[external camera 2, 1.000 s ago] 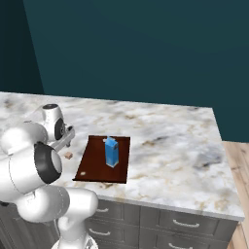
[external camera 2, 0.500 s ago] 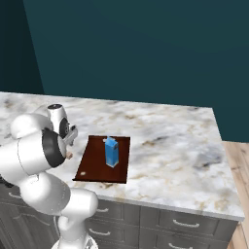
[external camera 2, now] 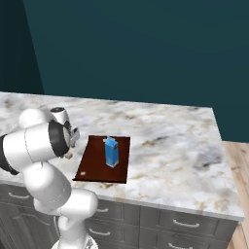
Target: Take out the milk from the fridge and place it on the tray on the counter. Then take the sugar cube near the tray and place it in the tray.
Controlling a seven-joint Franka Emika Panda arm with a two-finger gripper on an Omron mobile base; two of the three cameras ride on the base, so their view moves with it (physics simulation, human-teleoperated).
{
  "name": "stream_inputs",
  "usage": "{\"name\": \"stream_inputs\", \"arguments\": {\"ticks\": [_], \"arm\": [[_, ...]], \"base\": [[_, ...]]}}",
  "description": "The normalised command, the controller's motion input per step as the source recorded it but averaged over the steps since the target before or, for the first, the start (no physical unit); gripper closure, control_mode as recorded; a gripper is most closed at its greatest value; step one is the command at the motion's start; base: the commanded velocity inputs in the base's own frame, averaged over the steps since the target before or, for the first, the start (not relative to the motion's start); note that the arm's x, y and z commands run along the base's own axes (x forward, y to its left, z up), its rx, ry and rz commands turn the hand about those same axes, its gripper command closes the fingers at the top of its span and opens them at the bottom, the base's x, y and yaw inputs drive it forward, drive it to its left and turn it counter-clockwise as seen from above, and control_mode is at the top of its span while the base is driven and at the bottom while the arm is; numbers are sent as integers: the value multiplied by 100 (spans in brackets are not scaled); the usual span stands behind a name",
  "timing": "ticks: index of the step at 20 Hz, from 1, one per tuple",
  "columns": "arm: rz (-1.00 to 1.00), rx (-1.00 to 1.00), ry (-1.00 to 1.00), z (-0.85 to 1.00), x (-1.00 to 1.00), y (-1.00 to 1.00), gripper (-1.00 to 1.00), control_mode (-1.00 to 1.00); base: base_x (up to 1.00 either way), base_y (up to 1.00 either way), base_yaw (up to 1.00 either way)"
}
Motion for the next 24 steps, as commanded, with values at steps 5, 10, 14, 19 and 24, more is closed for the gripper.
{"name": "stream_inputs", "arguments": {"ticks": [5,10,14,19,24], "arm": [[0,0,0,-18,6,2,-100,-100],[-1,0,1,-20,-1,7,-100,-100],[-1,0,4,-19,9,0,-100,-100],[0,0,4,-23,13,1,-100,-100],[0,-1,0,-28,0,5,100,-100]], "base": [[0,0,0],[0,0,0],[0,0,0],[0,0,0],[0,0,0]]}}
